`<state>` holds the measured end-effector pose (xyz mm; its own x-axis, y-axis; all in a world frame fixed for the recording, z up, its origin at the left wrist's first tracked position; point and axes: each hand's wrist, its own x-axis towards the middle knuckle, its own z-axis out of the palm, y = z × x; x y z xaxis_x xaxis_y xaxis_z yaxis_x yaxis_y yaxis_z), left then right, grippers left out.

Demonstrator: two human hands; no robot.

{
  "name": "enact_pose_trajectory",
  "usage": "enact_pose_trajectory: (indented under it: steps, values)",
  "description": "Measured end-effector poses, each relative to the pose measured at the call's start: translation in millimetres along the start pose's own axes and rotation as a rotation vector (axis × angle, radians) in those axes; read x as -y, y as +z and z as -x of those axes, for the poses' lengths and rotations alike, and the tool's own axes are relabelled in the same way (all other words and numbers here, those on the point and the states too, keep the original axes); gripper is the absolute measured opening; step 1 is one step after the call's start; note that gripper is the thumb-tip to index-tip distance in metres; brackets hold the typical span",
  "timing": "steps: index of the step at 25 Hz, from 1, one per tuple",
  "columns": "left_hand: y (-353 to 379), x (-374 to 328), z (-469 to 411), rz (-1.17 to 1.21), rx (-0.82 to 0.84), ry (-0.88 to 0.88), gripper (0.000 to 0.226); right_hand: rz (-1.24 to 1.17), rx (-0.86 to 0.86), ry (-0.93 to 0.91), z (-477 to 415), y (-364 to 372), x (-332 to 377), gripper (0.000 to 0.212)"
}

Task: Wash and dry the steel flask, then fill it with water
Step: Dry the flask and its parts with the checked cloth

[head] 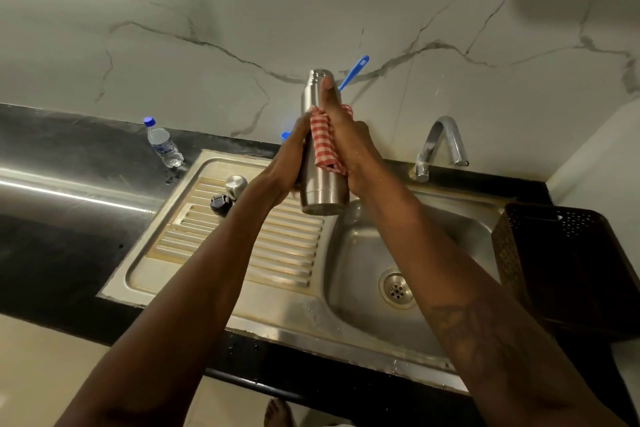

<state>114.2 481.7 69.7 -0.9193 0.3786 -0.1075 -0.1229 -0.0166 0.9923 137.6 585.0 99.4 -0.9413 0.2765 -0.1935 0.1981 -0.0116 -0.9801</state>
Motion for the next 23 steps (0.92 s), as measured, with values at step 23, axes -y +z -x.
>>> enact_pose_trajectory:
  steps: [23]
  values:
    - [-16, -38, -9, 0.452, -0.149, -0.2, 0.106, -0.283, 0.24, -0.052, 17, -4, -18, 0.046]
